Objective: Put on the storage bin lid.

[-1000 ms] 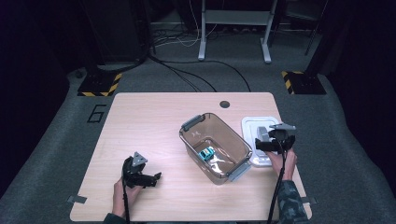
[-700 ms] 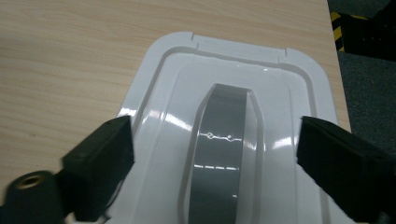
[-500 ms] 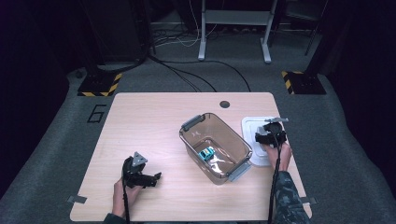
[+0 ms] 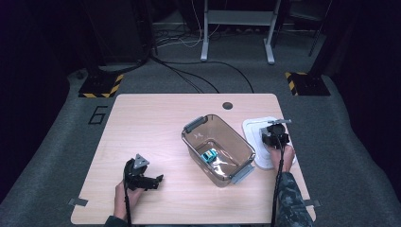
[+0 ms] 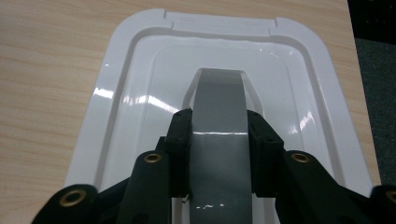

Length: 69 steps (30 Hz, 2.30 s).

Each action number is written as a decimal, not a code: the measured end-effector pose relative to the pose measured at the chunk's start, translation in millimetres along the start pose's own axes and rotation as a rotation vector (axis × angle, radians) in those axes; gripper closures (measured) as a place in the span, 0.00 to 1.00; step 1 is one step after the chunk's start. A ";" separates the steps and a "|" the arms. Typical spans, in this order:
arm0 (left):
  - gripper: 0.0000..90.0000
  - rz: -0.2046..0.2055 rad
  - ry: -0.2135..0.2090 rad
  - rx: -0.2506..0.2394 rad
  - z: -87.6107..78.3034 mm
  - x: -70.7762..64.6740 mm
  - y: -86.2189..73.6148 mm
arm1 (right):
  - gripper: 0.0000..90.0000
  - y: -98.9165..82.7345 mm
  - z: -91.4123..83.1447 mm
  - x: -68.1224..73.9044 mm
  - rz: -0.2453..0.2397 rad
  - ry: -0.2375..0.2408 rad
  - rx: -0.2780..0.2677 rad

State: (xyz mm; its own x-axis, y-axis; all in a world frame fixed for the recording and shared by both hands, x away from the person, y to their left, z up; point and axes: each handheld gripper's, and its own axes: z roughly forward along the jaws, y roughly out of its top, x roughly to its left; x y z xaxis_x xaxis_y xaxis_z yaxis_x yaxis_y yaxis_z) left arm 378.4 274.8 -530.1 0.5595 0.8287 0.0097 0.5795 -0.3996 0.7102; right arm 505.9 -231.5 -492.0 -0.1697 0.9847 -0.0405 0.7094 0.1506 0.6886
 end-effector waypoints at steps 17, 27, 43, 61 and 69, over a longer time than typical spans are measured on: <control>0.00 0.000 0.000 0.000 0.0 0.0 0.0 | 0.74 6.0 -24.4 -5.6 -0.027 0.008 -0.040; 0.00 0.000 0.000 0.000 0.0 0.0 0.0 | 0.74 14.6 -39.0 -9.8 -0.044 0.010 -0.061; 0.00 0.000 0.000 0.000 0.0 0.0 0.0 | 0.74 25.2 -57.4 -13.2 -0.060 0.010 -0.083; 0.00 0.001 0.000 0.000 0.0 0.0 0.0 | 0.74 42.3 -86.9 -16.3 -0.086 0.007 -0.114; 0.00 0.001 0.000 0.000 0.0 0.0 0.0 | 0.74 51.3 -99.4 -13.6 -0.106 0.010 -0.123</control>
State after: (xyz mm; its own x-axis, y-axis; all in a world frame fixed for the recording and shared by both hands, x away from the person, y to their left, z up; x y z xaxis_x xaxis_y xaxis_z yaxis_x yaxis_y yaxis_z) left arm 378.4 274.8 -530.1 0.5600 0.8284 0.0107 0.5788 -0.4004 0.7104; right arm 476.6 -245.9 -384.1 -0.2467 0.9628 -0.1106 0.5979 0.2410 0.7645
